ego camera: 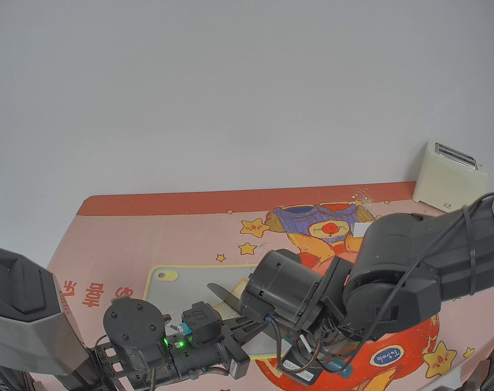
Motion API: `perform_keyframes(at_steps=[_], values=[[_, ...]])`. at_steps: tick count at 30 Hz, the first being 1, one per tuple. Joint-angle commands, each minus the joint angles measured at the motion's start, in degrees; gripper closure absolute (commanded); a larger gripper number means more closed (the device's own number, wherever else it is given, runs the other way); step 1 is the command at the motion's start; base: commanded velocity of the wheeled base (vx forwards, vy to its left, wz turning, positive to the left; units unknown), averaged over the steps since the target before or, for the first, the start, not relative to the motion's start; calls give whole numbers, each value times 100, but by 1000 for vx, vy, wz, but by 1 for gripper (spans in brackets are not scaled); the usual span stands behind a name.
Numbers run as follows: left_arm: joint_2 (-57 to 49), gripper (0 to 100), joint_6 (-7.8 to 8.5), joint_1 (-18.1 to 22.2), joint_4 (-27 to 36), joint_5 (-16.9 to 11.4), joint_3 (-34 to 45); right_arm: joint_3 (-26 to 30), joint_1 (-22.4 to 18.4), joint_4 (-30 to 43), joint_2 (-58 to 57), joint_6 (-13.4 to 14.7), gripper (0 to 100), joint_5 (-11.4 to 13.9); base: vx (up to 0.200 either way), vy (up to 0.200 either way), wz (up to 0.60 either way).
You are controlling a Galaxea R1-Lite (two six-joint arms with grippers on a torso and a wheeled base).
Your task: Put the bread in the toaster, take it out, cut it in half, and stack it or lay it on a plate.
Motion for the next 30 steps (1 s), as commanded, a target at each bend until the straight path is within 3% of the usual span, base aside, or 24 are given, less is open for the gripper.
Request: perform_keyframes(at_steps=[1, 9, 12, 15, 23, 30], values=[[51, 100, -12, 11, -74, 0, 21, -8, -4, 13, -43, 1, 100, -1, 0, 0, 0], [51, 100, -12, 20, -74, 0, -6, -34, 5, 31, -43, 1, 100, -1, 0, 0, 0], [-37, 100, -92, 64, -74, 0, -146, -34, 5, 31, -26, 10, 100, -1, 0, 0, 0], [-327, 100, -171, 239, -74, -17, -269, -34, 5, 22, -8, 10, 100, -1, 0, 0, 0], [-415, 100, -171, 784, -56, -105, -507, -43, 5, 13, 1, 10, 100, -1, 0, 0, 0], [-344, 100, -171, 881, -48, -211, -410, -34, 5, -4, 10, 10, 100, -1, 0, 0, 0]])
